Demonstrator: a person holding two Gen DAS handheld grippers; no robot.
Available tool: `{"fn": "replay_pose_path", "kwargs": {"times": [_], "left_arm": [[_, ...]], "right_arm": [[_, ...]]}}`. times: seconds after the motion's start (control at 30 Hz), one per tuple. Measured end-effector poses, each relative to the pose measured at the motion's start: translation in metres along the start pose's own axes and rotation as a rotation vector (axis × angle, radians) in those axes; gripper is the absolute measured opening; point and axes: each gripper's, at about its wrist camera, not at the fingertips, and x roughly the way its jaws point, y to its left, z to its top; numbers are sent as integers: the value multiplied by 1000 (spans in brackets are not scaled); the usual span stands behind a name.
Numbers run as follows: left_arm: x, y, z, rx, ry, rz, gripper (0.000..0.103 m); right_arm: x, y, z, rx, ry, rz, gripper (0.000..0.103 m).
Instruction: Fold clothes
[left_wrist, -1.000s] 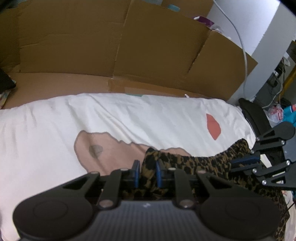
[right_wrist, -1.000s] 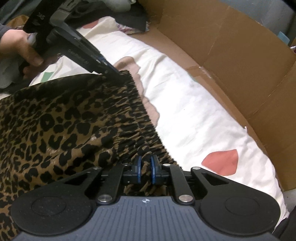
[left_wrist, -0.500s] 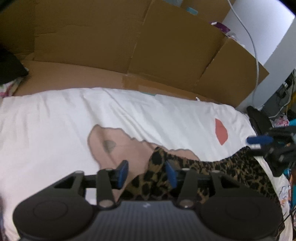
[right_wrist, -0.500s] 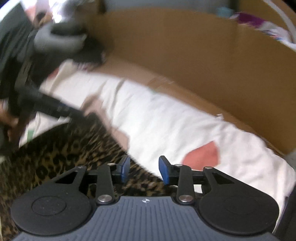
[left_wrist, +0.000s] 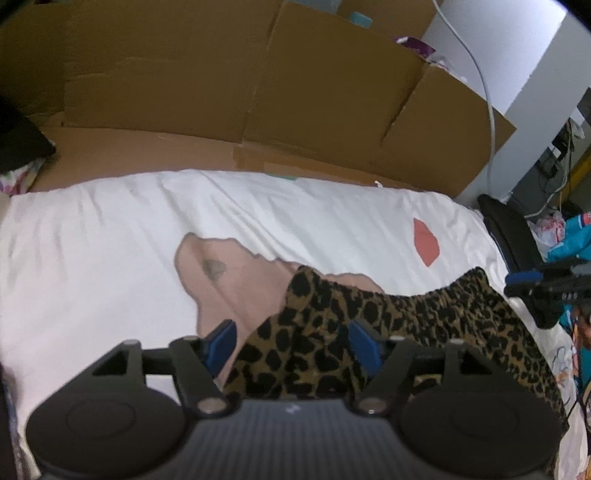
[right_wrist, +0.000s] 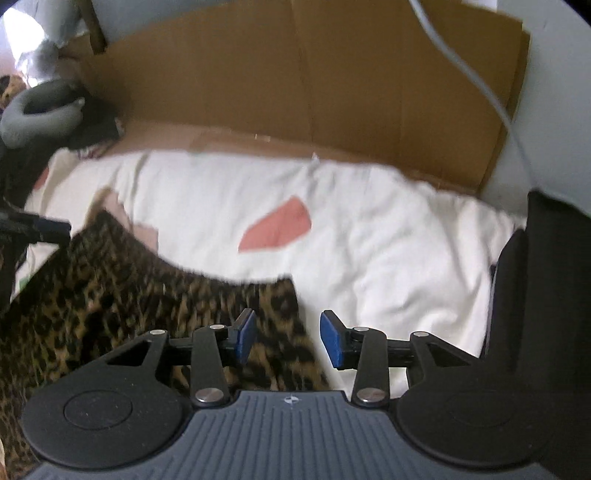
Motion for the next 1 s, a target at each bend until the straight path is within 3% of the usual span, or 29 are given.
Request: {"fn": "replay_pose_path", "kwargs": {"times": [0.1,0.17,0.3,0.4,0.43,0.47,0.53,1.0], "left_arm": [[11,-5,0,14,10,13,76],[18,-7,-1,22,17,22,76],[33,-8,-4,40,38,41,75],[35,-7,-6,47,30,16,52],[35,-7,-6,45,33,0,40],[34,-8,-5,42,35,5,34],[31,-10,-4,50,36,23,16],[-9,-4,14,33,-72,57,12]], "right_arm": [[11,4,-6,-5,21,1,47],[18,6,-8,-1,26,-1,55],[32,8,-10,3,36,-14,55],[38,7,-13,13,31,-10,53],[39,7,-14,20,29,-2,43],[38,7,-14,27,27,4,30],[36,7,-13,34,22,-7,15],[14,21,24,12,-77,-36,10]]}}
